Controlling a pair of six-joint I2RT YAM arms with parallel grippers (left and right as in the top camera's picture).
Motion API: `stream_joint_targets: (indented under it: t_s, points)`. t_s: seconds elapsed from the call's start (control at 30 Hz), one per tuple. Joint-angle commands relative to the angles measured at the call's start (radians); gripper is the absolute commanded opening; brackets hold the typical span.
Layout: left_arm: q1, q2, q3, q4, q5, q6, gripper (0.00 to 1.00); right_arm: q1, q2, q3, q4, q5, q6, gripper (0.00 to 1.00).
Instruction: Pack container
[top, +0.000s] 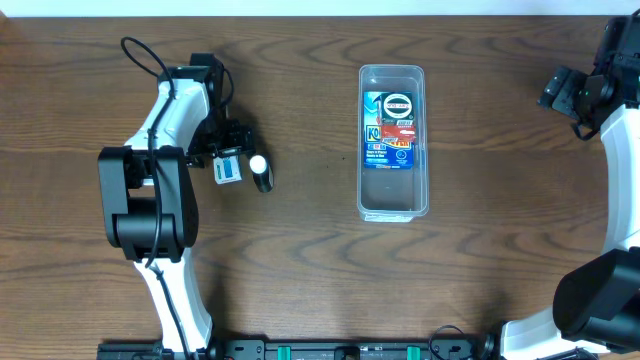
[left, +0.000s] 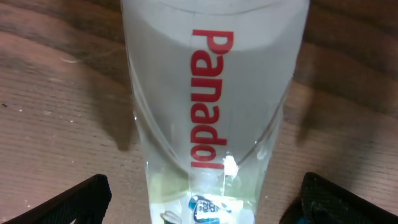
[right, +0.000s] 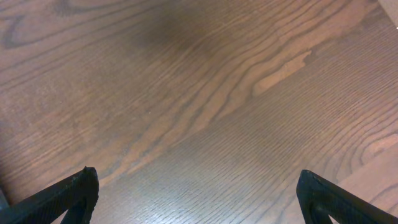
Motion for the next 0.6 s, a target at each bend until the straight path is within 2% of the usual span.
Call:
stream_joint_targets:
  t_s: [0.0, 0.57]
  points:
    - [0.003, 0.011, -0.013, 0.004, -0.015, -0.013, 0.98, -0.006, 0.009, 0.000, -0.002, 0.011, -0.012, 0.99]
    - [0.004, 0.011, -0.058, 0.051, -0.015, -0.013, 0.98, -0.006, 0.009, 0.000, -0.002, 0.010, -0.012, 0.99]
